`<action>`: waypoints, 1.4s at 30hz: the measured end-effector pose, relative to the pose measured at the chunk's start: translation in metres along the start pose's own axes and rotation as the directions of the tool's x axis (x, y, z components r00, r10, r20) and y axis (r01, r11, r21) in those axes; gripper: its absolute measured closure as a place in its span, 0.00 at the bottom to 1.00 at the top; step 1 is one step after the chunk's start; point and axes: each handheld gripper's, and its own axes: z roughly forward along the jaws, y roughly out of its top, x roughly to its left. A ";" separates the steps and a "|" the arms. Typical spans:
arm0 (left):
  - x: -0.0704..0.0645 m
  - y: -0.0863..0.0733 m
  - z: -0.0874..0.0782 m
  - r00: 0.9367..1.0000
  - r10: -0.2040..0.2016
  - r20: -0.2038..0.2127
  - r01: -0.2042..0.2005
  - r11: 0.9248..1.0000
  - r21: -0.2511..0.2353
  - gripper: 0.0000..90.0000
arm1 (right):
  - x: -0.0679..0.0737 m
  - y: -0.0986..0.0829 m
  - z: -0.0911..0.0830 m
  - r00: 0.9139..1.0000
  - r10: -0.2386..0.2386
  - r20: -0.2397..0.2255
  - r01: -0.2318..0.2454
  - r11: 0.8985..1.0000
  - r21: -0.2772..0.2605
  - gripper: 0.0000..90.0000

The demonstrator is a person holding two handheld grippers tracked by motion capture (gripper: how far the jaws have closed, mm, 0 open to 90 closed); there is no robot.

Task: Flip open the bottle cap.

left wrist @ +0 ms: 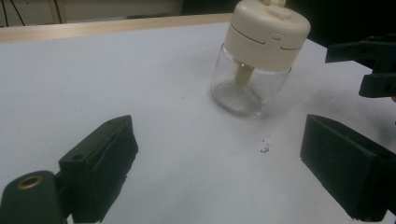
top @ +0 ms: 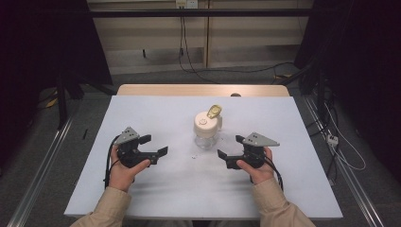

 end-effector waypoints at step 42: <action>0.007 -0.015 -0.024 1.000 0.005 -0.025 -0.005 1.000 0.003 0.10 | -0.018 -0.024 -0.059 0.999 -0.003 0.051 0.003 1.000 -0.004 0.08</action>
